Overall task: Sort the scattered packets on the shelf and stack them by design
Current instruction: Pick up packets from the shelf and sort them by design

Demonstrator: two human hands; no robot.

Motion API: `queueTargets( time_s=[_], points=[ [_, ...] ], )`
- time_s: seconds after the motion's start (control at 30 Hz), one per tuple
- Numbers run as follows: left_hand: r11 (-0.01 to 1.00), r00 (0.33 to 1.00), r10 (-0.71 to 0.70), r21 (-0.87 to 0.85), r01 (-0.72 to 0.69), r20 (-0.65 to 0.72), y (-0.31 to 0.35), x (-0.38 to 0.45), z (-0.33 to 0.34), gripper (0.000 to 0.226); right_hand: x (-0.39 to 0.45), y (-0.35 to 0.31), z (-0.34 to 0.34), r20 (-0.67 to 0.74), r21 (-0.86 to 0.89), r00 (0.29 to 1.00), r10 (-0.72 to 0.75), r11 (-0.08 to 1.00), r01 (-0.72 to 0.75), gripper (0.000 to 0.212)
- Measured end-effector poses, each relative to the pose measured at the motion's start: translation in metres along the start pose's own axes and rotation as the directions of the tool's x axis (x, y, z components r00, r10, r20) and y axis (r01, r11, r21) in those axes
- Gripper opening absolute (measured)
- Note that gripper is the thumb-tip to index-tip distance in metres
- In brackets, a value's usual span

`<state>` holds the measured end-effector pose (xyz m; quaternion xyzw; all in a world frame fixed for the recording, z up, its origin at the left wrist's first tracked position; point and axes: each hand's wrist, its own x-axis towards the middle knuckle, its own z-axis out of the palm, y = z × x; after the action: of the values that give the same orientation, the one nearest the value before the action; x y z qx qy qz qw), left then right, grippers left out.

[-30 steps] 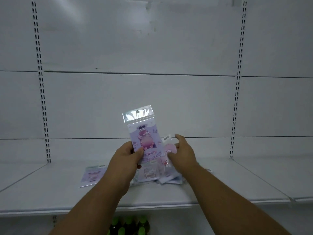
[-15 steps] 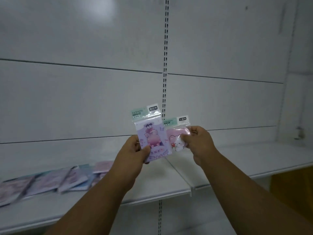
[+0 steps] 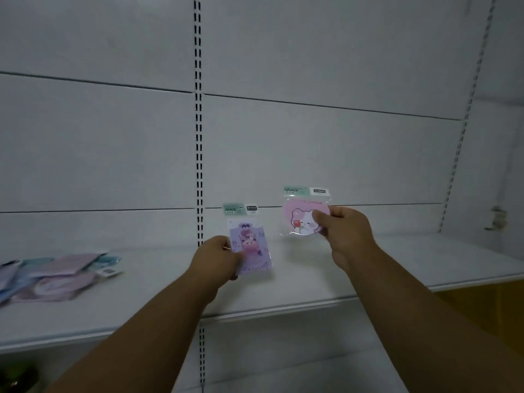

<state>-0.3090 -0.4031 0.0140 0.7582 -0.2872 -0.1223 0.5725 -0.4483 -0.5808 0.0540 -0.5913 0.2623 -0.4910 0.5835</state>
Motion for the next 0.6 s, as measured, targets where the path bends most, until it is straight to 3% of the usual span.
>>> queueTargets(
  time_s=[0.17,0.3,0.4,0.5,0.6],
  points=[
    [0.952,0.995,-0.098,0.291,0.090,0.012,-0.005,0.035,0.025,0.014,0.015,0.009,-0.004,0.059,0.035,0.997,0.054,0.998,-0.056,0.007],
    [0.780,0.992,-0.125,0.619,0.094,0.007,-0.009,0.050,0.030,0.024,0.022,0.010,0.002,0.111,0.038,0.990,0.091,0.995,-0.096,0.004],
    [0.716,0.989,-0.146,0.687,0.123,-0.025,-0.009,0.053,0.030,0.020,0.028,0.010,0.003,0.124,0.035,0.989,0.086,0.995,-0.091,0.005],
    [0.628,0.988,-0.153,0.772,0.100,-0.004,-0.009,0.057,0.030,0.034,0.032,0.017,0.002,0.115,0.018,0.988,0.104,0.994,-0.107,0.007],
    [0.616,0.998,-0.056,0.786,0.053,-0.024,-0.007,0.061,0.035,0.024,0.035,0.023,-0.005,0.153,0.007,0.979,0.131,0.991,-0.134,0.007]
  ],
)
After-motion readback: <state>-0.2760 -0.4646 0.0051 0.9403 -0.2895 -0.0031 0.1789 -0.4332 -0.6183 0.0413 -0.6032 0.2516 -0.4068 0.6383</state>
